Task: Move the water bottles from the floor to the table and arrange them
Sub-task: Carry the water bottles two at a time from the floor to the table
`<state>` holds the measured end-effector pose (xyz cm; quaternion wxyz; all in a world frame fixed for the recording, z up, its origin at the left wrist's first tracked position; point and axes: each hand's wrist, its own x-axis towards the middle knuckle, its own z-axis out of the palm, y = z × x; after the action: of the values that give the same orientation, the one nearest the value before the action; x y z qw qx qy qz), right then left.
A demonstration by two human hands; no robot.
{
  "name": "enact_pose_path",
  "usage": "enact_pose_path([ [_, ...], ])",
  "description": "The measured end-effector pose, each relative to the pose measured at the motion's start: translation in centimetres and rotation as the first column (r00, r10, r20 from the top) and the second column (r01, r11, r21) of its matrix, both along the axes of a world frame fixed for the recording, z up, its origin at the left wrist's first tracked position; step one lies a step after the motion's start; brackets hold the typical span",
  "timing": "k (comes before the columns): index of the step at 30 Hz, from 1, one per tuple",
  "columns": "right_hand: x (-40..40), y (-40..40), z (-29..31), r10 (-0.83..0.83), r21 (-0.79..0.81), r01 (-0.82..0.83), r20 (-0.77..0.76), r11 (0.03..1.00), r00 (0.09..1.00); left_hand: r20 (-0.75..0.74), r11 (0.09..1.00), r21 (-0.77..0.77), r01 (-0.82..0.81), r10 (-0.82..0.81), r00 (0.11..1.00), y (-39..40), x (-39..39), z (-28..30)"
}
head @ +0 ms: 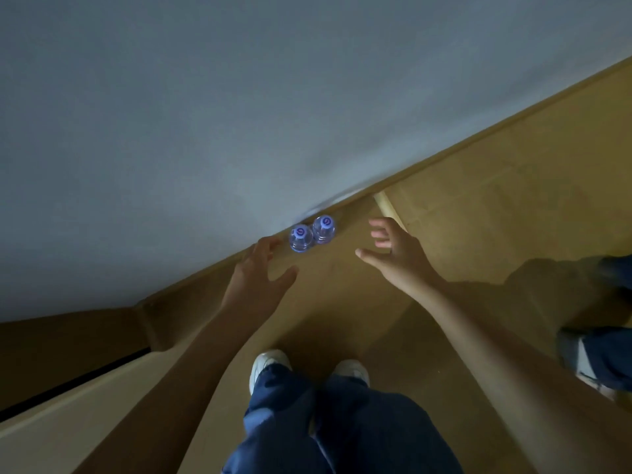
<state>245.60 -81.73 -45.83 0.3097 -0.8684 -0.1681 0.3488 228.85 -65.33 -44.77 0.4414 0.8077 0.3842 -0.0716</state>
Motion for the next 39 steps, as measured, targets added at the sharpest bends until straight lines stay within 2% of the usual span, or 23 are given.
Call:
enact_pose_path([
  [5,2.6,0.9,-13.5,-0.010,-0.008,0.010,0.007,1.000,1.000,0.030,1.000,0.028,-0.010,0.010,1.000,1.0,3.0,-12.9],
  [8,4.0,2.2,-19.9,0.049,0.011,-0.049,-0.006,0.999,0.999,0.127,0.998,0.063,0.013,-0.021,0.992,1.1,4.2,-19.5],
  [12,5.2,4.2,-25.9,0.155,0.044,-0.154,-0.009,0.987,0.988,0.186,0.996,0.073,0.045,-0.058,0.981,2.1,5.5,-27.2],
  [16,5.8,5.6,-29.3,0.261,0.138,-0.261,0.017,0.955,0.965,0.229,0.997,-0.065,-0.032,0.046,0.972,3.2,6.6,-30.6],
  [19,6.2,6.4,-30.9,0.253,0.202,-0.247,0.000,0.948,0.968,0.288,0.996,-0.086,-0.029,0.053,0.956,3.1,7.4,-31.3],
  [24,6.4,6.6,-31.7,0.221,0.286,-0.216,0.016,0.934,0.975,0.268,0.996,-0.088,-0.025,0.047,0.962,3.3,8.3,-33.1],
  [30,5.5,6.0,-32.0,0.211,0.283,-0.218,0.056,0.934,0.976,0.328,0.996,-0.092,-0.016,0.045,0.943,3.2,6.9,-32.5],
  [34,4.2,5.9,-29.3,0.210,0.305,-0.210,0.033,0.929,0.977,0.318,0.996,-0.090,-0.023,0.051,0.947,3.7,6.0,-29.6],
  [39,2.1,6.3,-20.5,0.193,0.327,-0.199,0.053,0.924,0.980,0.328,0.993,-0.109,-0.043,0.077,0.941,3.6,4.1,-20.8],
])
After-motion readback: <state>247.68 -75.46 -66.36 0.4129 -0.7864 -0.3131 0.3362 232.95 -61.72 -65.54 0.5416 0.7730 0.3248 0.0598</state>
